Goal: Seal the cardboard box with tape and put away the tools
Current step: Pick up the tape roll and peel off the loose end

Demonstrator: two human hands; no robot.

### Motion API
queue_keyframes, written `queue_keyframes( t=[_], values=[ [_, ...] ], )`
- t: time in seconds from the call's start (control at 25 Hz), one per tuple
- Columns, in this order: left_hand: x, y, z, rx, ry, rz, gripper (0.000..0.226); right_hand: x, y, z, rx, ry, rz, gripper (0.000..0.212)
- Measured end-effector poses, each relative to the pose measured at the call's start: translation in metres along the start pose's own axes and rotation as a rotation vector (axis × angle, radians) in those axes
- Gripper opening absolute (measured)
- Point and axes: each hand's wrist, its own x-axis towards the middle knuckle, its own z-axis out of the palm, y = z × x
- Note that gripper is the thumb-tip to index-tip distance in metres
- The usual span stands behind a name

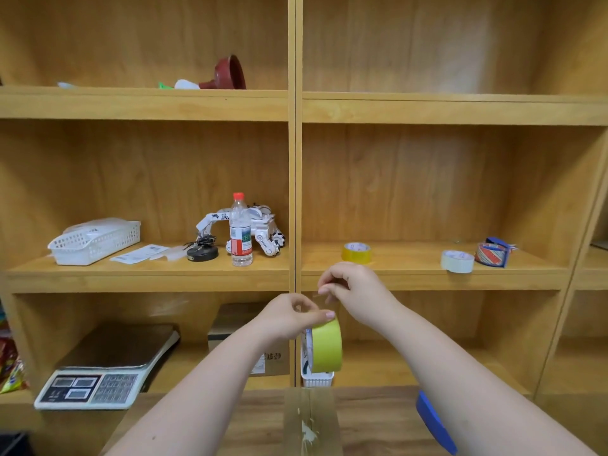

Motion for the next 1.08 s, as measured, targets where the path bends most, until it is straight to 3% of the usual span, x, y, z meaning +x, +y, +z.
queue_keyframes(
  t=[0.24, 0.36, 0.52, 0.76, 1.08],
  values=[
    [-0.006, 0.011, -0.011, -0.272, 0.198, 0.304, 0.027, 0.016, -0.011, -0.006, -0.028, 0.045, -0.108, 0.015],
    [-0.013, 0.025, -0.016, -0.346, 0.277, 0.36, 0.018, 0.024, -0.015, -0.008, 0.003, 0.098, -0.129, 0.013],
    [-0.013, 0.032, -0.02, -0.327, 0.296, 0.37, 0.015, 0.02, -0.013, -0.009, 0.189, 0.174, -0.037, 0.055],
    [-0.013, 0.039, -0.029, -0.392, 0.324, 0.369, 0.019, 0.009, -0.004, 0.008, 0.56, 0.221, 0.067, 0.029],
    [-0.015, 0.041, -0.036, -0.436, 0.314, 0.371, 0.027, 0.007, -0.013, 0.012, 0.525, 0.317, -0.054, 0.028]
  ],
)
